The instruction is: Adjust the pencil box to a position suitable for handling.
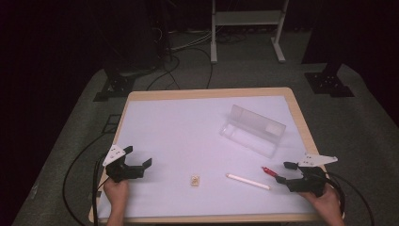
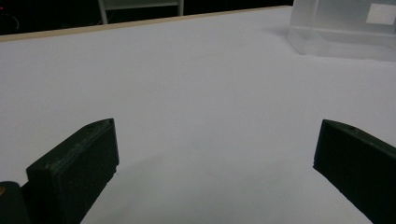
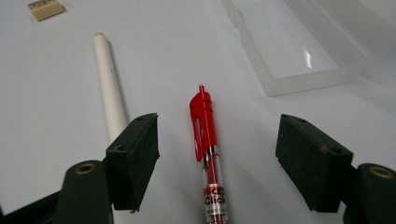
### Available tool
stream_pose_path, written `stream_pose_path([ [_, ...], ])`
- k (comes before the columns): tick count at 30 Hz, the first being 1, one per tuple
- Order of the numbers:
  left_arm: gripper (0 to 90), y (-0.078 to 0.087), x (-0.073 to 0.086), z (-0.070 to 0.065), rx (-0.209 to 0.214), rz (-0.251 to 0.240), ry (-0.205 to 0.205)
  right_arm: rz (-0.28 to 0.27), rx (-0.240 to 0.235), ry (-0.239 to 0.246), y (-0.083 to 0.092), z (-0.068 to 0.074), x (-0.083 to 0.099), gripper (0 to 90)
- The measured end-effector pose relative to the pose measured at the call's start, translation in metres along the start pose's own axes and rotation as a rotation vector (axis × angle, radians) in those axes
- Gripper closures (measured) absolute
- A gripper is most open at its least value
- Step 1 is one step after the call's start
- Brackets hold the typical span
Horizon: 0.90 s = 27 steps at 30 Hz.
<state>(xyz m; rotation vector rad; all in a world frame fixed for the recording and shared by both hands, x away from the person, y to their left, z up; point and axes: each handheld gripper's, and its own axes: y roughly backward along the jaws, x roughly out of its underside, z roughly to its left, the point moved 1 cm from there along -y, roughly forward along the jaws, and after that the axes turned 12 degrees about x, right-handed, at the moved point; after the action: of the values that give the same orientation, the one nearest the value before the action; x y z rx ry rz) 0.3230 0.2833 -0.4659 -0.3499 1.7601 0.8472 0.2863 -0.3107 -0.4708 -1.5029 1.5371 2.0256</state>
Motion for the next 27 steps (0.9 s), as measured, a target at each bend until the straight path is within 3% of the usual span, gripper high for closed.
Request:
stream_pose_path([
  [20, 0.0, 0.0, 0.0, -0.001, 0.001, 0.001, -0.008, -0.027, -0.009, 0.024, -0.007, -0.001, -0.033, 28.2],
  [27, 0.0, 0.0, 0.0, -0.001, 0.004, -0.001, -0.008, -0.012, -0.009, 0.066, -0.013, 0.001, -0.046, 28.2],
])
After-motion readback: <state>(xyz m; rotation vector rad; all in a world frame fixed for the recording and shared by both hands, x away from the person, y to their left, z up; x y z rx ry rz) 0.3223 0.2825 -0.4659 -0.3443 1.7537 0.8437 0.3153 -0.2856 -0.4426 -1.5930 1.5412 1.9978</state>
